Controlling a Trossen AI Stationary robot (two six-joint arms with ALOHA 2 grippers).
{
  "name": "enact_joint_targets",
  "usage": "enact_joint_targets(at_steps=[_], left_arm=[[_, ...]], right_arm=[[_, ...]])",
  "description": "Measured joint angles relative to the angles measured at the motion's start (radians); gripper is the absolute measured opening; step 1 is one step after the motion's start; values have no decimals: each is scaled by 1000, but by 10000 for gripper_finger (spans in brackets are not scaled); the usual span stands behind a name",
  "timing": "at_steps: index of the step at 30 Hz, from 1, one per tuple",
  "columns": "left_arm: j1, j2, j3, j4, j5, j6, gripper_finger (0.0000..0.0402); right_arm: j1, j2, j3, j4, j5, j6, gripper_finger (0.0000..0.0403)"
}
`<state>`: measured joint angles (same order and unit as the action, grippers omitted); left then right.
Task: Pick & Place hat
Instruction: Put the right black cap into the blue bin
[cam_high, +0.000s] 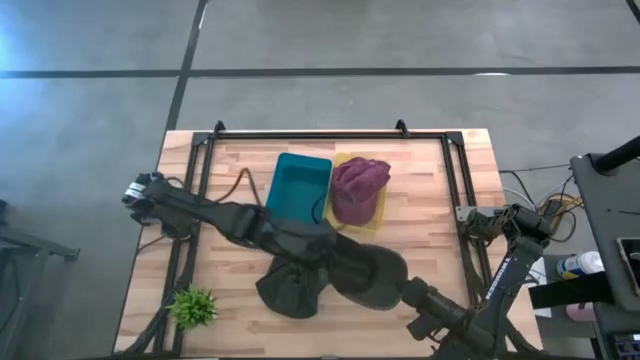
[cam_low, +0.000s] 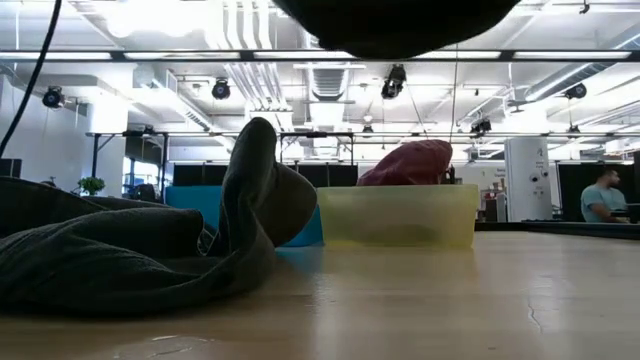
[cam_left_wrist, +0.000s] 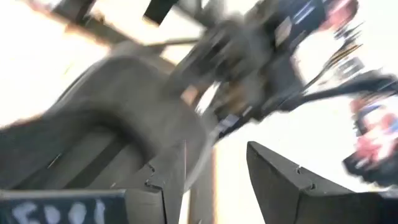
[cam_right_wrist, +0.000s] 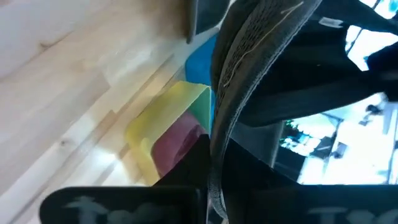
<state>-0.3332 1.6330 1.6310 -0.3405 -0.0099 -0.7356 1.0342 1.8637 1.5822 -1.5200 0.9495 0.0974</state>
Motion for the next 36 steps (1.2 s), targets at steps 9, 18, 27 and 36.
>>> enact_joint_targets(at_steps=[9, 18, 27, 36], left_arm=[[2, 114, -34, 474, 412, -18, 163], [18, 72, -32, -143, 80, 83, 163], [58, 76, -157, -262, 4, -26, 163], [95, 89, -464, 292, 32, -258, 163]], right_arm=[[-33, 1, -1, 15, -79, 90, 15], [47, 1, -1, 12, -79, 78, 16], [106, 1, -18, -20, -150, 141, 18], [117, 1, -98, 35, -319, 197, 14]])
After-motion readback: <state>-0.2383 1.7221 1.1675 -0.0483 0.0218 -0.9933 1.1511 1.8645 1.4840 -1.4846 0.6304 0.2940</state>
